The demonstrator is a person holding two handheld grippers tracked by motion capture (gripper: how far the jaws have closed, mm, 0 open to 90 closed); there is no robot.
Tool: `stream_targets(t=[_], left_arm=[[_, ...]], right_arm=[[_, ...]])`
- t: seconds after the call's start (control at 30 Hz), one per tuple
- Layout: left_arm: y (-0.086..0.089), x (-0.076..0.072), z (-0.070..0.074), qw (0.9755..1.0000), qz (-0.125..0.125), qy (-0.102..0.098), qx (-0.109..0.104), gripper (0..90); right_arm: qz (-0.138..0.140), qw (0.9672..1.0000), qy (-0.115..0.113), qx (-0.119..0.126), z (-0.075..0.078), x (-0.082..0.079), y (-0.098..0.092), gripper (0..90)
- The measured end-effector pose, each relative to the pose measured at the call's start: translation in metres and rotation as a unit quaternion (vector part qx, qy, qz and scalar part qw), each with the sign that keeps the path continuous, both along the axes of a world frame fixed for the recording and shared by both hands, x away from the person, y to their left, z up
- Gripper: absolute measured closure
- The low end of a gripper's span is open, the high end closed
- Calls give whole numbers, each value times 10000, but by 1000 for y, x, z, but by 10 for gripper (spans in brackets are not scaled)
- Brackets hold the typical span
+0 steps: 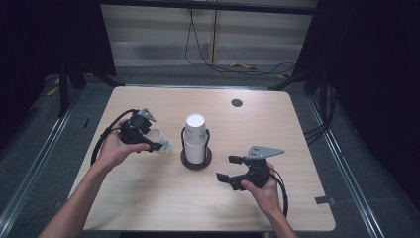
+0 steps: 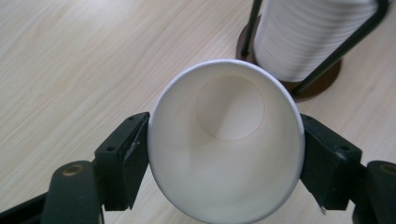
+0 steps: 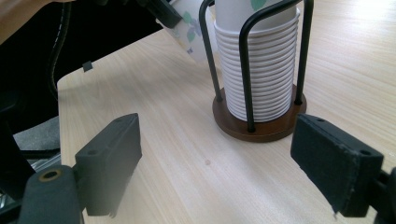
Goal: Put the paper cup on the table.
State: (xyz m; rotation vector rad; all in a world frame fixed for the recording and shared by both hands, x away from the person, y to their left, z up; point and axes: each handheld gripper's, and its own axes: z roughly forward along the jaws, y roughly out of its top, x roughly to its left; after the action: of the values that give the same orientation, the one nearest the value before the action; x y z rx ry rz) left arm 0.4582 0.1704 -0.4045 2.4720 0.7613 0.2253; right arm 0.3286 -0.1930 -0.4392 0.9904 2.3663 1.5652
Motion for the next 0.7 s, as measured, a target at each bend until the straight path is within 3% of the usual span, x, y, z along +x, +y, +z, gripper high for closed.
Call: stream_targets(t=[0.2, 0.33, 0.43, 0.7], left_arm=[[2, 12, -4, 9995, 83, 261, 158, 247], [1, 15, -2, 9989, 117, 213, 404, 244], [-1, 16, -1, 9988, 139, 180, 433, 243], [-8, 21, -10, 9971, 50, 390, 654, 236]], right_arm=[[8, 10000, -3, -18, -1, 1, 0, 161], [12, 10000, 27, -20, -1, 1, 1, 161], [14, 10000, 23, -23, -1, 1, 1, 161], [19, 10000, 26, -30, -1, 1, 1, 162]])
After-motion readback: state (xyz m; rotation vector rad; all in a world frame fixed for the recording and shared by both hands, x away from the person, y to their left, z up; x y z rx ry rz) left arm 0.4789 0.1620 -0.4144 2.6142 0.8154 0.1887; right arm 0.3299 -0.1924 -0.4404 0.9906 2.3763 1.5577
